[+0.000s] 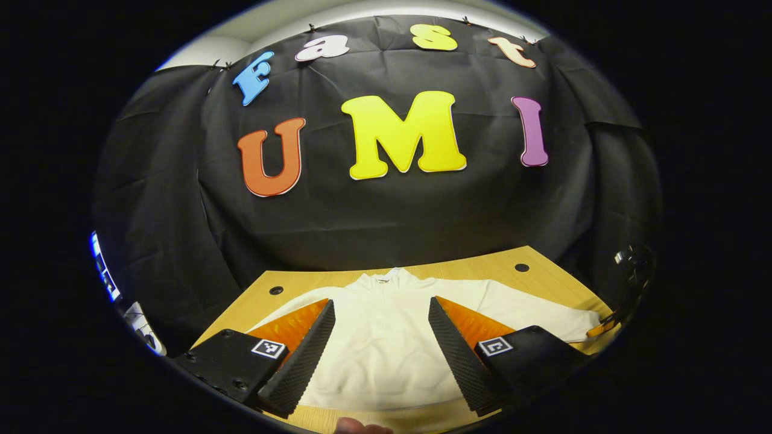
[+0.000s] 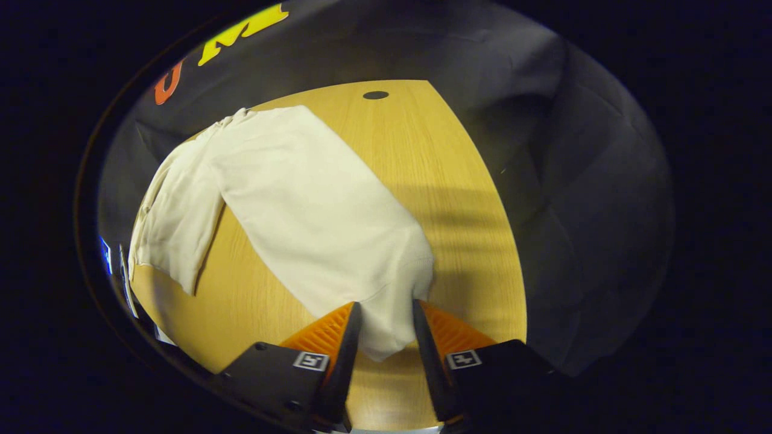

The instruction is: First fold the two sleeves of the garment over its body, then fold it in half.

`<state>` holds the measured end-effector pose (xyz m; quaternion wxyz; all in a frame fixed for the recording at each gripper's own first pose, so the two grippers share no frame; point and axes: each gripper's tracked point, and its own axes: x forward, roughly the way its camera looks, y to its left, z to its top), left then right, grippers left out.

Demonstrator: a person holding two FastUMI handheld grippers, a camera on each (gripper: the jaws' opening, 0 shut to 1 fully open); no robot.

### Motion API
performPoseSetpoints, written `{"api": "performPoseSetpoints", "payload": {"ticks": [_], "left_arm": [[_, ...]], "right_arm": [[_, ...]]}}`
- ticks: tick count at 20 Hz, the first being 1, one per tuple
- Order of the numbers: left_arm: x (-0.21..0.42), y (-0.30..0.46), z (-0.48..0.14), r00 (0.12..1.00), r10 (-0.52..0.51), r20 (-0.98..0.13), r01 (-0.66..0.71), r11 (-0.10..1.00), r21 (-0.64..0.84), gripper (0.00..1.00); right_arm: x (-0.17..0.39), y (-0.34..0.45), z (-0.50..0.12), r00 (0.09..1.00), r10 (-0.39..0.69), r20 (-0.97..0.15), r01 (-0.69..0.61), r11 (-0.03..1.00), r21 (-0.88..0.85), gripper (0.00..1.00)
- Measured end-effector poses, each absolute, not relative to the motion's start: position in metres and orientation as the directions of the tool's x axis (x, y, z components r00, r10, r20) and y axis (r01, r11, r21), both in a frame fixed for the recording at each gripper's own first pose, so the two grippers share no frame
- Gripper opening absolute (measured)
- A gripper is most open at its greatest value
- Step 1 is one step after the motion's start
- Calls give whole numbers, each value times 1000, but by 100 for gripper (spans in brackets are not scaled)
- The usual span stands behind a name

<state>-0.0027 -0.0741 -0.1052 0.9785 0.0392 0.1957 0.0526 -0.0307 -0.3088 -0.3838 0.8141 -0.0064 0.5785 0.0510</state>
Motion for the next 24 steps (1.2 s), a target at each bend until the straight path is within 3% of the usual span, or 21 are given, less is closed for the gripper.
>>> {"api": "performPoseSetpoints", "payload": {"ticks": [2, 4, 6, 7, 17, 24], "left_arm": [[-3, -73, -106, 917, 111, -383, -84, 993, 89, 100], [-5, -73, -110, 911, 106, -400, -80, 994, 80, 100], [-9, -69, -110, 908, 99, -408, -74, 994, 75, 100], [-10, -68, -108, 909, 93, -405, -69, 995, 74, 100], [-12, -22, -106, 923, 89, -373, -95, 995, 4, 100], [-23, 40, -102, 927, 130, -353, -165, 984, -71, 100]], "right_arm": [[-30, -308, -382, 326, 77, -942, -55, 997, 62, 26], [-28, -309, -385, 337, 78, -938, -2, 997, 82, 9], [-25, -312, -392, 366, 47, -929, 35, 997, 64, 8], [-26, -313, -368, 388, 31, -921, 41, 998, 51, 1], [21, -266, -246, 568, 14, -823, -6, 1000, 13, 1], [89, -156, -148, 685, 61, -726, -198, 974, -105, 0]]}}
